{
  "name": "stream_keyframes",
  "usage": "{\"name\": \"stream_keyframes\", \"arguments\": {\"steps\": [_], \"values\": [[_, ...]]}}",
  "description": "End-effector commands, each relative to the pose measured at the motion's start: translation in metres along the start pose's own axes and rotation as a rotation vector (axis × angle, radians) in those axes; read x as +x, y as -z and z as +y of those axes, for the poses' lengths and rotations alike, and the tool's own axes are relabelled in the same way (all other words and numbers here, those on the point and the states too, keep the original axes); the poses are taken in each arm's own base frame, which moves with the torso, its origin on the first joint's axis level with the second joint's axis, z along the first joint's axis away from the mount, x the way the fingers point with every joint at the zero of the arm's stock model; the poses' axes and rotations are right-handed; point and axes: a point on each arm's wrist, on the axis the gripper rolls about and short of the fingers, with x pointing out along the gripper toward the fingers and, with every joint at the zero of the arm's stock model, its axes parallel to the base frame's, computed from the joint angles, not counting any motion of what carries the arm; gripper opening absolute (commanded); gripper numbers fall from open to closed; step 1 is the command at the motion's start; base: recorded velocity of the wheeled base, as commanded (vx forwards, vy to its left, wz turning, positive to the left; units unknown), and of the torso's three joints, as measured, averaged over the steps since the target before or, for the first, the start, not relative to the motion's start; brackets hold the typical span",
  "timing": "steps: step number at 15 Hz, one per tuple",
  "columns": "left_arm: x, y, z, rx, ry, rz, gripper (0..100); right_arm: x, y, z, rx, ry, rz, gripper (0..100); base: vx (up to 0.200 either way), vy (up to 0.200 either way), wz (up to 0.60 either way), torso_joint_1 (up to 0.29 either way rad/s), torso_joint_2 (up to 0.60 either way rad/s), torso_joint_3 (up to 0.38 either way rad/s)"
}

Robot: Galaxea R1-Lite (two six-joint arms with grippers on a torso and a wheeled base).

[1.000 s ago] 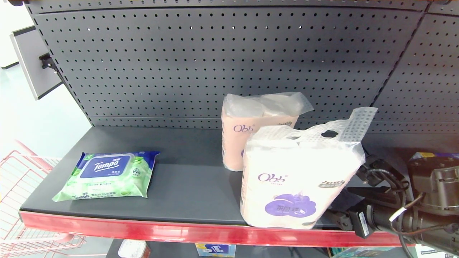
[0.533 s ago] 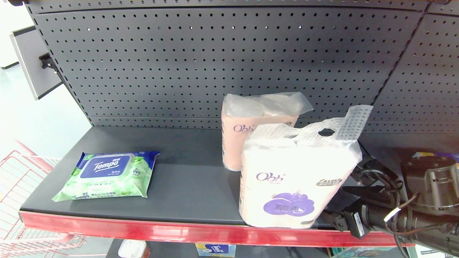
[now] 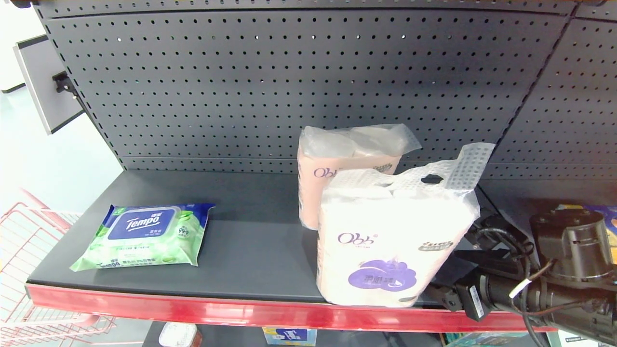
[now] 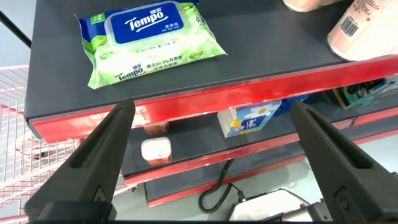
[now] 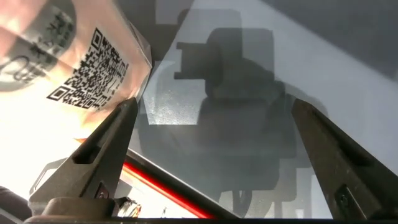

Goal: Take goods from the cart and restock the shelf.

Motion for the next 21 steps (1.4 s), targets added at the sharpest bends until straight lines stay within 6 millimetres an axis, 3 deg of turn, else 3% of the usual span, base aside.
{"name": "stream_keyframes", "arguments": {"steps": [1, 21], "values": [[0.0, 0.0, 0.0, 0.0, 0.0, 0.004, 100, 0.001, 0.0, 0.001, -0.005, -0.006, 0.003, 100, 0.0, 0.0, 0.0, 0.0, 0.0, 0.0], [0.0, 0.005, 0.0, -0.002, 0.0, 0.007, 100, 0.012, -0.006, 0.015, -0.038, -0.05, 0.013, 100, 0.0, 0.0, 0.0, 0.0, 0.0, 0.0]]}}
